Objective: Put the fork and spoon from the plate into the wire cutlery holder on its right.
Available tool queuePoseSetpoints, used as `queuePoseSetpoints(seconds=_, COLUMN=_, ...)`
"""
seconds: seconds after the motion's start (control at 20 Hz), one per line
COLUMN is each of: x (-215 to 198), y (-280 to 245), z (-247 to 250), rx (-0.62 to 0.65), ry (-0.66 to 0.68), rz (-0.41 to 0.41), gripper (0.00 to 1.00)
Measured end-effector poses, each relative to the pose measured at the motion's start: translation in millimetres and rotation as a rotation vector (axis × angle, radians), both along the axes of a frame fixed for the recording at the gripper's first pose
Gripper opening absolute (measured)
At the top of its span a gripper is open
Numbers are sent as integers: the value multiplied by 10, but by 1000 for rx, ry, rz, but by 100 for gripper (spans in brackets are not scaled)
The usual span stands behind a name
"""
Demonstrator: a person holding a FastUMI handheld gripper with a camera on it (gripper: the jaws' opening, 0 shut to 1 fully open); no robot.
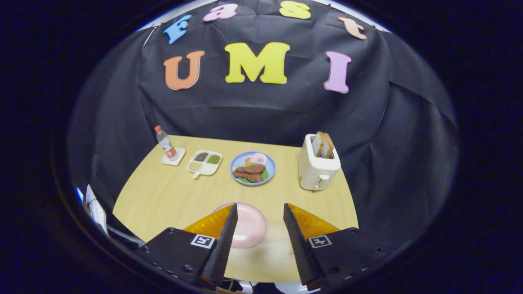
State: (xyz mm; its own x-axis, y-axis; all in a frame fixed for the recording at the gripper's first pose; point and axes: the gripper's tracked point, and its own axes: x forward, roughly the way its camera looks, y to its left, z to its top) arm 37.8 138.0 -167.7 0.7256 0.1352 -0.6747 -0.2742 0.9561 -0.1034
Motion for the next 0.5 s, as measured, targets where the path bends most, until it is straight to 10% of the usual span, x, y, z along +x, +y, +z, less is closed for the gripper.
queuePoseSetpoints(seconds=0.5, x=-434, y=802, z=1048, rx=154, ry=-453, rz=92, gripper=95)
